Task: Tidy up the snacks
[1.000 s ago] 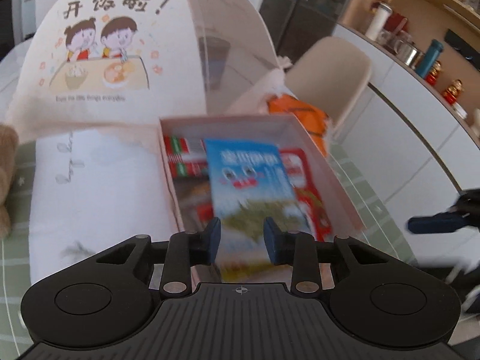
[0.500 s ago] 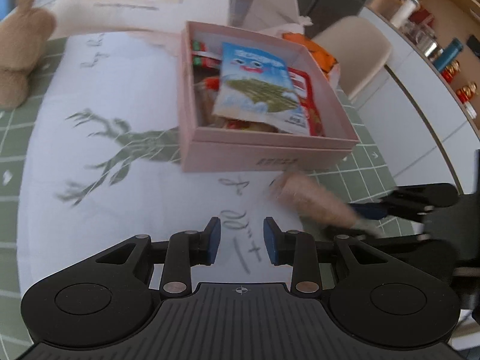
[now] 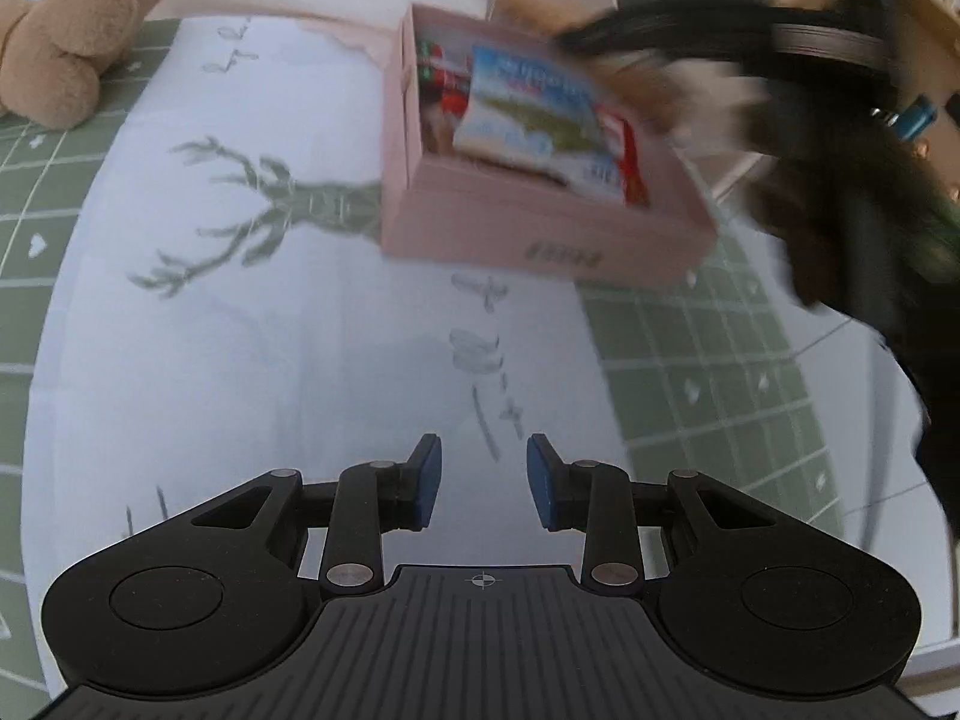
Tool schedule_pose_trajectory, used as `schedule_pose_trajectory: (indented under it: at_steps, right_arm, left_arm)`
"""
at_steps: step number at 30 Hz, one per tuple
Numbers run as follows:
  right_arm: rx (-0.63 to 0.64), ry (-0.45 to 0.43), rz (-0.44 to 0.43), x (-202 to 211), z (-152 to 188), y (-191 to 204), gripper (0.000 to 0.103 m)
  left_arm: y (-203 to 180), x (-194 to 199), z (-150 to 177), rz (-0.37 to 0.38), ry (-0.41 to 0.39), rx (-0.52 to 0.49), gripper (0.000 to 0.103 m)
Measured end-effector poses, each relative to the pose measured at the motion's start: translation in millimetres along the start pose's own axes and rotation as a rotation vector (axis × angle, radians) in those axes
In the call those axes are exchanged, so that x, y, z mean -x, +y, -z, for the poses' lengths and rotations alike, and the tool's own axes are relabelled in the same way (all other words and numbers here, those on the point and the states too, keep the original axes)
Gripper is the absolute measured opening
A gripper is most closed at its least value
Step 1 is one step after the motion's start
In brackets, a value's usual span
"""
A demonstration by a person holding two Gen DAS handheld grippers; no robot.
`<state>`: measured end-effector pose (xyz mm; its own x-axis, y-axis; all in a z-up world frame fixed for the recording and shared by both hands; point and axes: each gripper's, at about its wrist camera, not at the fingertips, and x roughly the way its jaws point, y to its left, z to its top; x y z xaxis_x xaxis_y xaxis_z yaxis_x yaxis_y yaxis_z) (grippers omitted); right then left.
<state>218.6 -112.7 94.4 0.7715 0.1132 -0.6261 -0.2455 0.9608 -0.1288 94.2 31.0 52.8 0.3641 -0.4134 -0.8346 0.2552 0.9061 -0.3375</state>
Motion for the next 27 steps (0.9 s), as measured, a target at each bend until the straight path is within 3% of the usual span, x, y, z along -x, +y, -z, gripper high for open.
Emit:
schedule_pose_trajectory:
  at_steps: [2,5,6,7,9,13,17,22,25,27]
  right_arm:
    - [0.017,0.113,0.025,-44.4,13.1,2.5,0.029]
    - [-0.016,0.087,0.012,-43.1,22.9,-1.3,0.032]
    - [-0.061,0.087,-0.022,-34.2,22.9,-6.6,0.042]
    - [-0.089,0.076,-0.042,-21.5,24.6,-9.9,0.06]
    - [-0.087,0.011,-0.001,7.3,31.3,-9.5,0.076]
    - [-0.073,-0.054,0.085,62.2,58.5,-1.2,0.081]
    - [-0.125,-0.02,0.123,93.0,105.9,9.3,0.086]
    - [-0.184,0.093,0.089,93.3,172.7,31.0,0.086]
    - [-0.177,0.122,0.085,89.3,191.5,42.5,0.086]
    - [-0.176,0.102,0.103,90.0,196.6,43.7,0.089]
  left_arm:
    - [2.4,-1.5,10.1,-0.017,0.0,-0.009,0.035]
    - [3.7,-1.8,21.1,-0.072,-0.037,-0.063,0.035]
    - [3.8,-2.7,23.6,-0.101,-0.063,-0.079,0.035]
    - [4.2,-2.9,25.2,-0.119,-0.085,-0.086,0.035]
    - [2.9,-3.6,28.7,-0.147,-0.134,-0.088,0.035]
    - [-8.3,-7.8,41.0,-0.191,-0.219,-0.104,0.036]
    - [-23.2,-12.1,57.4,-0.267,-0.295,-0.106,0.036]
    - [-41.5,-19.7,74.3,-0.344,-0.375,-0.096,0.045]
    - [-51.0,-24.6,80.6,-0.36,-0.398,-0.107,0.056]
    - [-54.8,-26.9,84.2,-0.377,-0.417,-0.103,0.057]
